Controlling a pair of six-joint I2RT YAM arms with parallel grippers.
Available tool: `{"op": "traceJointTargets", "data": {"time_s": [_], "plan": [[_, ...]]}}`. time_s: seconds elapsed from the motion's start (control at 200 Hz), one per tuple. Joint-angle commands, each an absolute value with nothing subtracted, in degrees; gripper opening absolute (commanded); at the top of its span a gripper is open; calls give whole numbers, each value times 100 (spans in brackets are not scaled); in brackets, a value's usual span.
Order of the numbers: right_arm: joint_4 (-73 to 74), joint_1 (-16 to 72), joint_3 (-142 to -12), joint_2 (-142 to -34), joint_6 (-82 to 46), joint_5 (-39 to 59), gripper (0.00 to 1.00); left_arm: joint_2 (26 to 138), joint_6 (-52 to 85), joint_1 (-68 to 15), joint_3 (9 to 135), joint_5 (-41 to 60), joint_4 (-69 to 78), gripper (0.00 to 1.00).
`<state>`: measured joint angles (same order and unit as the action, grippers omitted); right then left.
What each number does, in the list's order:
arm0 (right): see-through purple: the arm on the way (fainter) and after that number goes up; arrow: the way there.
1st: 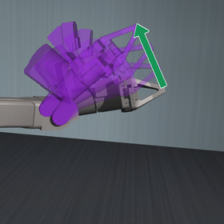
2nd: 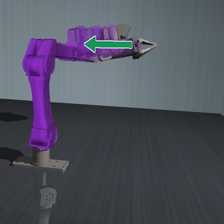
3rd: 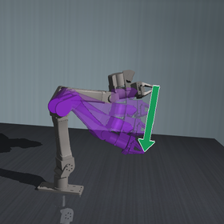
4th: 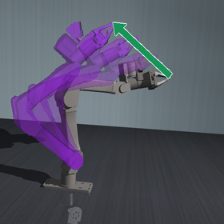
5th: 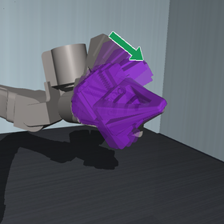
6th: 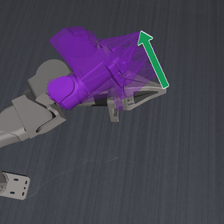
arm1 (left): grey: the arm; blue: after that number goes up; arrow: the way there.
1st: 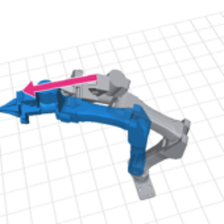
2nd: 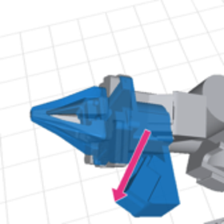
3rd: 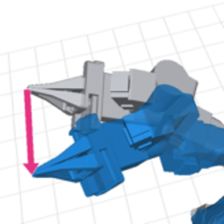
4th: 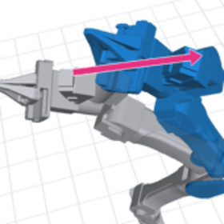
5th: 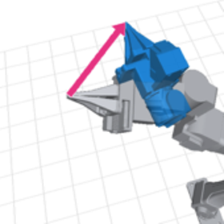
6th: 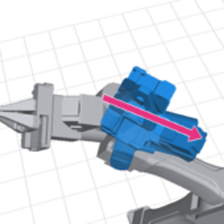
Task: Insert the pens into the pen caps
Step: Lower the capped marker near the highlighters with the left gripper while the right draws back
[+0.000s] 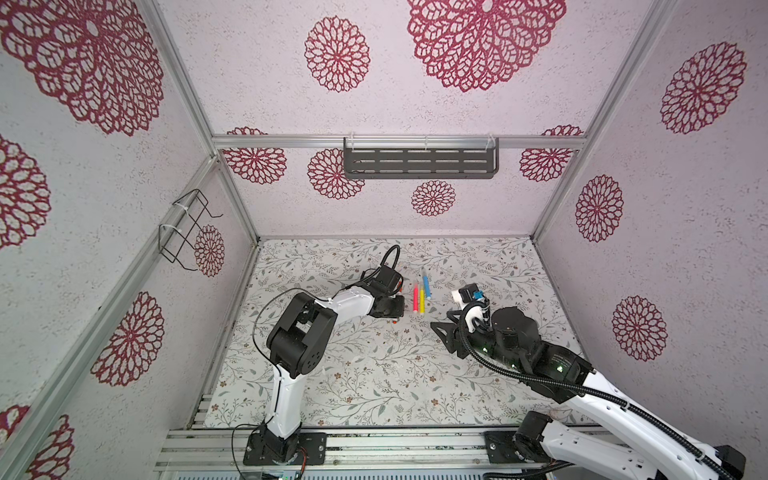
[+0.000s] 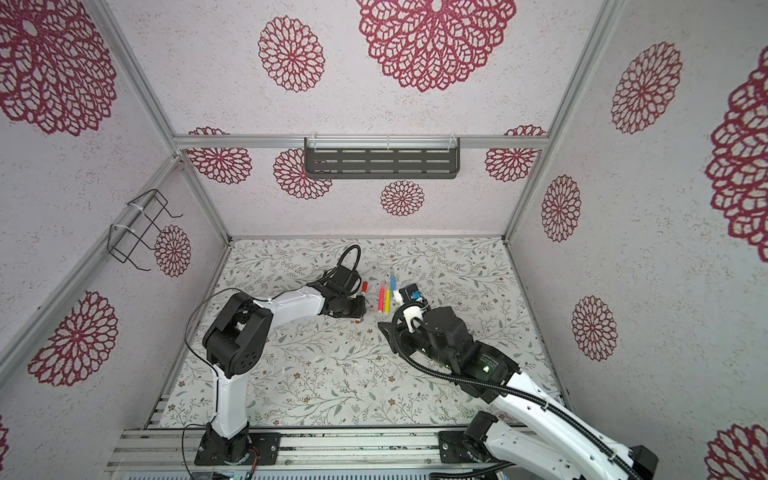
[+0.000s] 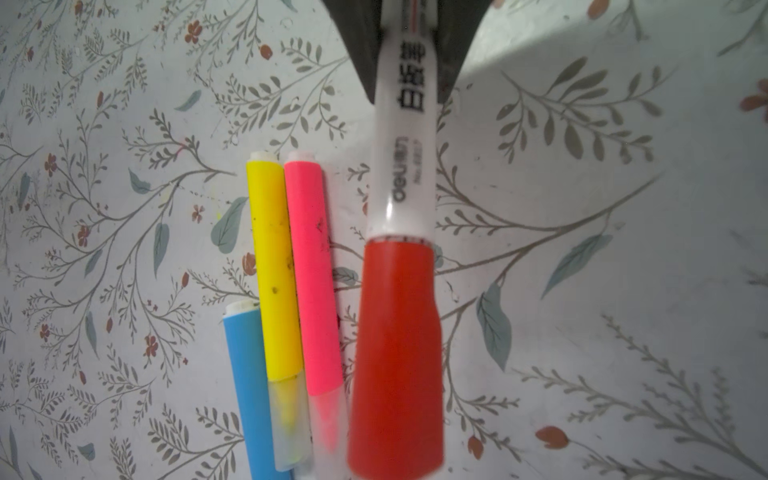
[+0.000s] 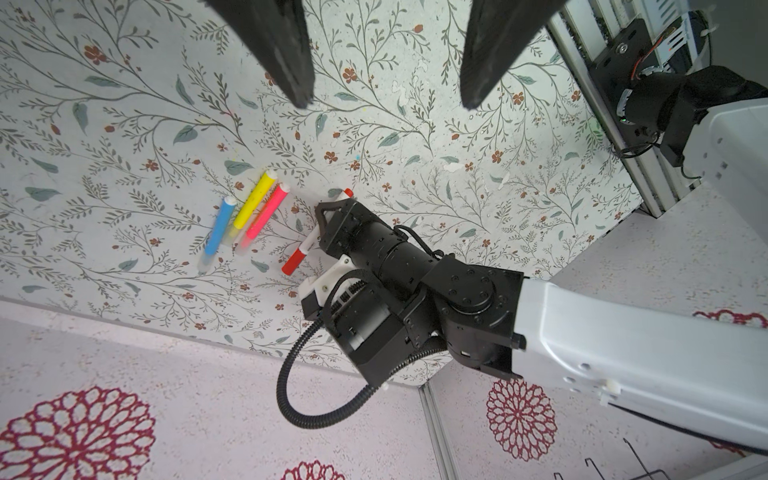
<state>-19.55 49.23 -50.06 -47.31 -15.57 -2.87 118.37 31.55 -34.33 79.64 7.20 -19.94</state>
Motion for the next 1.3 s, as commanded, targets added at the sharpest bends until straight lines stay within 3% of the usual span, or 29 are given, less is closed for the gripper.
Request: {"op": "traceJointTargets", "data": {"time_s": [0.0, 0.615, 0.881, 1.296], "plan": [[-1819, 4879, -5017, -4570, -1683, -396, 59, 11925, 3190, -3393, 8211, 726, -2060, 15], [-1845, 4860, -5013, -4498, -1711, -389, 59, 12190, 3245, -3397, 8675, 717, -2187, 23], [-1788, 4852, -4941, -4446, -1725, -388, 59, 12184, 3276, -3397, 8728, 758, -2197, 37], [-1786, 4851, -4919, -4430, -1747, -396, 59, 11452, 3327, -3375, 8422, 735, -2001, 39]]}}
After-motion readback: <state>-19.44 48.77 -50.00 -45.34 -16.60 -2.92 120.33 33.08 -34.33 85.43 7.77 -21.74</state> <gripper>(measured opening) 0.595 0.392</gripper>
